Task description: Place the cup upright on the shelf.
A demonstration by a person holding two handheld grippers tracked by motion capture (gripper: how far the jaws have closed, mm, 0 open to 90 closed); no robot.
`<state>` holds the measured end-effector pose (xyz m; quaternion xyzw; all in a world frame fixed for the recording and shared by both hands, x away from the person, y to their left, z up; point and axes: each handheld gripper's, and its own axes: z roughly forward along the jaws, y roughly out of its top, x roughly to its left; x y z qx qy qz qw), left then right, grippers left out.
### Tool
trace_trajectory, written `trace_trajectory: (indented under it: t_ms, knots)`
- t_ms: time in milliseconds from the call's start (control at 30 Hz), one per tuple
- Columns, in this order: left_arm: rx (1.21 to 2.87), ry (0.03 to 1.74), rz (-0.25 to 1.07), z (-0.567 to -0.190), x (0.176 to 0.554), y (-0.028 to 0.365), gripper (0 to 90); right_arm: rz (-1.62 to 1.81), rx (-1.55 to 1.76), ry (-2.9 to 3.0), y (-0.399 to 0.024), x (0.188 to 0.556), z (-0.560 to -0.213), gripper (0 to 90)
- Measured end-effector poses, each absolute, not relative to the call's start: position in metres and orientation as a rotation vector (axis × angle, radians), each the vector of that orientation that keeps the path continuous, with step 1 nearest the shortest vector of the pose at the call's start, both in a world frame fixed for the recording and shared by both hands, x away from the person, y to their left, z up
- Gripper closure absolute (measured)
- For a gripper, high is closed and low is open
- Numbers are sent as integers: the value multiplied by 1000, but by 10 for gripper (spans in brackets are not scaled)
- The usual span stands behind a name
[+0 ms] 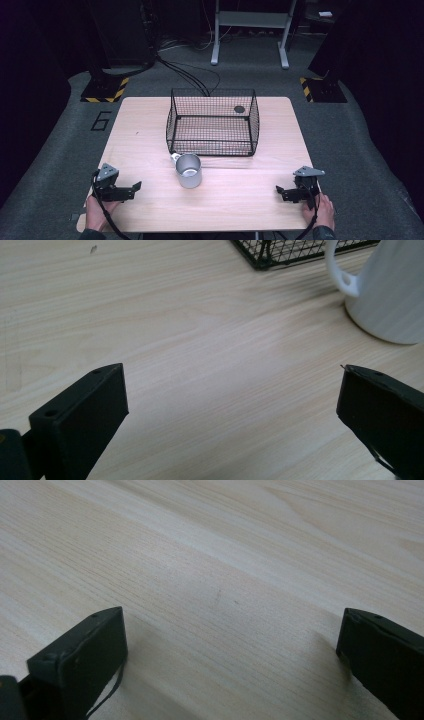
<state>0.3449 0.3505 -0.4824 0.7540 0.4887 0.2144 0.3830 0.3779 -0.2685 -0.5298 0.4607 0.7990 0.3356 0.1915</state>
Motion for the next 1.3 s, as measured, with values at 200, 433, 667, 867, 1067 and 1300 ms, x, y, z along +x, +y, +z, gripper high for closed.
trace_trajectory:
  t_ms: [200, 433, 667, 867, 1067, 1300]
  knots:
    - [1936, 1199, 547, -471, 347, 338, 2, 942, 1292, 2245, -269, 378, -530, 0]
    - [1942, 1143, 523, -460, 348, 325, 2, 943, 1291, 2245, -269, 378, -530, 0]
    - [1951, 1078, 513, -448, 349, 310, 2, 943, 1291, 2245, -269, 378, -530, 0]
    - [1960, 1021, 513, -440, 353, 298, 0, 943, 1290, 2246, -269, 378, -530, 0]
    - [1971, 962, 506, -432, 357, 283, 0, 943, 1291, 2245, -269, 378, -530, 0]
    - [1985, 890, 507, -424, 364, 266, 0, 943, 1289, 2247, -269, 378, -530, 0]
